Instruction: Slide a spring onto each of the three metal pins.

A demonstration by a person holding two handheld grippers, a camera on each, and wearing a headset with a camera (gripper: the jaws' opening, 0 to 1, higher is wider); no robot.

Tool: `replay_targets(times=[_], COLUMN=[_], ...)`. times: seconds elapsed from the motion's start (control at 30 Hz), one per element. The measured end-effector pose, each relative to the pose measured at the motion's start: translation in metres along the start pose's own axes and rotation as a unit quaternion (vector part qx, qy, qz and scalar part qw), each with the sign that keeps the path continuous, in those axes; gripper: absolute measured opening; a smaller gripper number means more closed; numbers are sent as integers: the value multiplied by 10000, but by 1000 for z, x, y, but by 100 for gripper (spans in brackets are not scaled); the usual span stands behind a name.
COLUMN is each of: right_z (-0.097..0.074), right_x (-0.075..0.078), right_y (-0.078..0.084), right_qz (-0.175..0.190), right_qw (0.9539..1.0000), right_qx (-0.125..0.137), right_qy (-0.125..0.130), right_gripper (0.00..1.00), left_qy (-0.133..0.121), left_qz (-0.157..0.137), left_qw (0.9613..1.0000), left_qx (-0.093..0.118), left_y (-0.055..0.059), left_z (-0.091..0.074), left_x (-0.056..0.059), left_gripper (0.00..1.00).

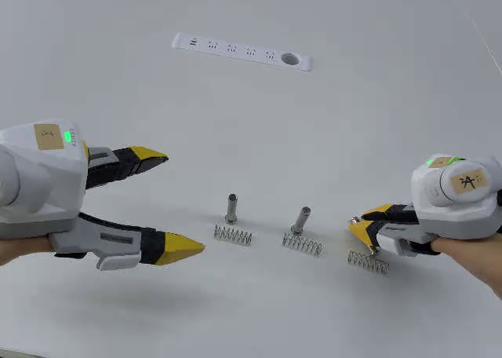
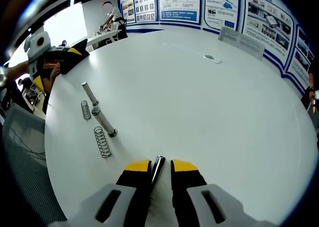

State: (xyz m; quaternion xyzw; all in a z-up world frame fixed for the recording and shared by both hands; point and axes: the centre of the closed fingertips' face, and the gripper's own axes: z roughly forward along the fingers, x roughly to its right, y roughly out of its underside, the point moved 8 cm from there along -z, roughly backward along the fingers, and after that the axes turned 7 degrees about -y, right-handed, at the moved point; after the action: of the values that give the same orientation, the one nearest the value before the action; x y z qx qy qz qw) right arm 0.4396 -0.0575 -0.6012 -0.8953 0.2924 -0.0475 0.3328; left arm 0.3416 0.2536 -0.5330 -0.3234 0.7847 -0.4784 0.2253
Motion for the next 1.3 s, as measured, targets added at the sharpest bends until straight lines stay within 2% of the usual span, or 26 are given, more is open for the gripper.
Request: replay_targets(times=[0.07,0.3,0.33,0.5,0.67,0.73,0.87,0.97,1.07,1.3], right_z=[1,2,3,3,4,5,4,4,2,-5], right_x=[0,-1,-1,-7,-8,-8,-6,-5,-5,-8], right_y=[1,2,1,3,2,1,0,0,1,1], right_qz=[-146,-140,-68,-75,218,21,234,688,648,574], right_qw=[9999,9998,9999,9999,9996,9998,9995,9972,9973,9965], right_qx=[-67,-75,8,44,105,151,176,283,317,571], right_qy=[30,70,94,131,125,124,101,38,101,217], right_gripper=[17,17,16,12,9,9,8,8,8,8], left_qy=[-15,-81,-76,-36,-35,-52,-75,-91,-107,-132], left_qz=[-19,6,-7,39,32,20,-9,-10,-15,-62], left_qw=[10000,10000,9999,10000,10000,10000,9999,9999,9999,9998], left_qx=[20,47,65,32,62,79,136,146,132,124], left_y=[-1,-2,-3,-4,-6,-7,-10,-11,-11,-10], left_z=[-1,-2,-2,0,0,-1,-2,-4,-6,-9], left_x=[-1,-2,-2,1,1,1,0,1,1,3], left_gripper=[78,77,77,77,76,76,75,75,75,74])
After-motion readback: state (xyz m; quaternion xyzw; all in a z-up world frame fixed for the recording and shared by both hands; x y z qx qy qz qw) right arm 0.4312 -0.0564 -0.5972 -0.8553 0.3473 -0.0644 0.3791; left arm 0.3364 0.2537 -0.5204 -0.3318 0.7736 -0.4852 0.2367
